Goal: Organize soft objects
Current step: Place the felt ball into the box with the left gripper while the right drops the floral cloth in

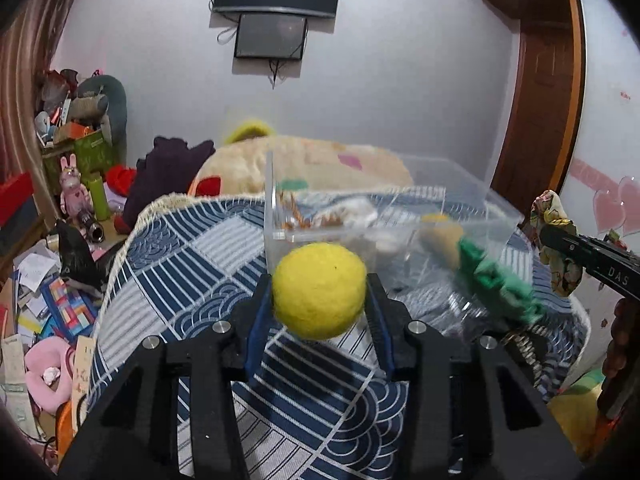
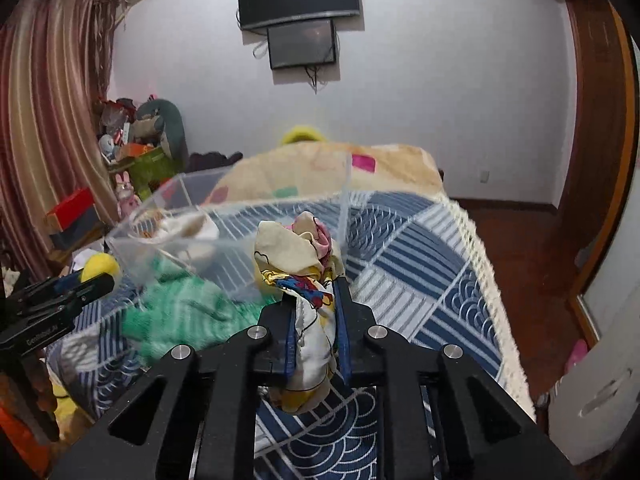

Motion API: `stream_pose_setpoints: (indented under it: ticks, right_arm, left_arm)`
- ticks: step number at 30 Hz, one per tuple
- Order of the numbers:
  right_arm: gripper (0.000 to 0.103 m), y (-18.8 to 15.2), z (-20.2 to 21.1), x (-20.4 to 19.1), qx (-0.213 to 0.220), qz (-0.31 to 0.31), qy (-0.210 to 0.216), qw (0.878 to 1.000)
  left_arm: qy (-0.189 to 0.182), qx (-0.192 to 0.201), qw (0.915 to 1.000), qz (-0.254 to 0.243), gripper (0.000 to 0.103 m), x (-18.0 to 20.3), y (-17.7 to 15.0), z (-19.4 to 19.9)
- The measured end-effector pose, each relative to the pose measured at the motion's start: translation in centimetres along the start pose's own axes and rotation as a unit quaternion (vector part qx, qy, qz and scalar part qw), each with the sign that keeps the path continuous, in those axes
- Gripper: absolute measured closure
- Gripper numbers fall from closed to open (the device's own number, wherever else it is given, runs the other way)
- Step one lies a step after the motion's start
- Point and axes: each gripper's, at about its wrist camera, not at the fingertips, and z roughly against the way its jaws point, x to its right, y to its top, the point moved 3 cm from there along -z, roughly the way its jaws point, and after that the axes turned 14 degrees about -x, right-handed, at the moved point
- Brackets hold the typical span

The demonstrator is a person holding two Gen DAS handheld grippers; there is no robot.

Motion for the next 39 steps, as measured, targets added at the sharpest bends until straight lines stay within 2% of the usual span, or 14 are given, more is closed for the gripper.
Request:
stream_pose_setpoints:
  ticks: [10,13,18,22,28,33,39]
  right_arm:
    - [0.088,4.0,2.4,-2.1,0.057,0.028,-0.002,0.998]
    - [0.088,5.0,2.4,-2.6,0.069,0.031,0.002,0.997]
    - [0.088,6.6,1.7,-3.4,0.077,0.037,0.009,0.996]
    - [0.088,7.7,0.3,-3.8,0.068,0.037,0.019,0.997]
    - [0.088,8.0,-2.4,-4.1,0.029,0.042,0.046,0.998]
    - [0.088,7.8,-4.4,-4.9,0.001,0.060,0.035,0.998]
    - [0.088,7.5,-6.5,-4.9,-0.037,0.066,0.039,0.996]
  left_arm:
    - [-0.018,0.039,0.9991,0.002,0.059,0.0,3.7,2.6]
    - [-0.010,0.051,0.9987,-0.005,0.059,0.3,5.1,3.2]
    - [-0.019,0.054,0.9982,-0.016,0.059,1.0,6.9,3.2]
    - [-0.025,0.051,0.9980,-0.026,0.059,1.8,8.2,2.4]
    - [-0.041,0.020,0.9982,-0.038,0.059,2.9,9.0,-0.2]
    - [-0.038,-0.011,0.9974,-0.060,0.059,4.1,9.1,-2.8]
    - [-0.042,-0.050,0.9957,-0.065,0.059,4.7,9.1,-5.9]
